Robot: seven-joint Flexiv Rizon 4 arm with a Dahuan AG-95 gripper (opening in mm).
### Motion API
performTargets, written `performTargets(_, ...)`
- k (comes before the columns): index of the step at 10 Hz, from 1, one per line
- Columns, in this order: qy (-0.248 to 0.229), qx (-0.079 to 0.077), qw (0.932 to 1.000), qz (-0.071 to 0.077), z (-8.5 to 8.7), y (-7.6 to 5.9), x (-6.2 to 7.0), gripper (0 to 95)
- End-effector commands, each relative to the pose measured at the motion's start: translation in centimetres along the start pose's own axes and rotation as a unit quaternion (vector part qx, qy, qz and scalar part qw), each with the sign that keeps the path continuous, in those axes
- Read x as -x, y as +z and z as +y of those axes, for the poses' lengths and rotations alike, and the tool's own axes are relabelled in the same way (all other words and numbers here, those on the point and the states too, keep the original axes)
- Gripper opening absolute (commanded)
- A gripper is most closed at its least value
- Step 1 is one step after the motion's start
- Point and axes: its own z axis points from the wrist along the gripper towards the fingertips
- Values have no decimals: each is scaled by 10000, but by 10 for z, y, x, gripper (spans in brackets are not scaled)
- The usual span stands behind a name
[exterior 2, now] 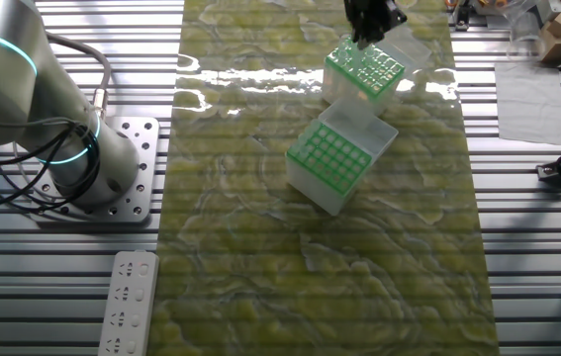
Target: Transfer all large pipette tips from one holder to another
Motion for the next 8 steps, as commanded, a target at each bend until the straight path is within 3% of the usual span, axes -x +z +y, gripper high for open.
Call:
performTargets(1, -59, -35, 10000, 60, -2, -19, 3, 0)
performTargets(5, -168, -64, 9998, 129, -10, -57, 4, 0)
performTargets(7, -184, -76, 9997, 168, -15, -77, -3, 0)
performTargets(8, -279, -188, 9992, 232, -20, -83, -12, 0)
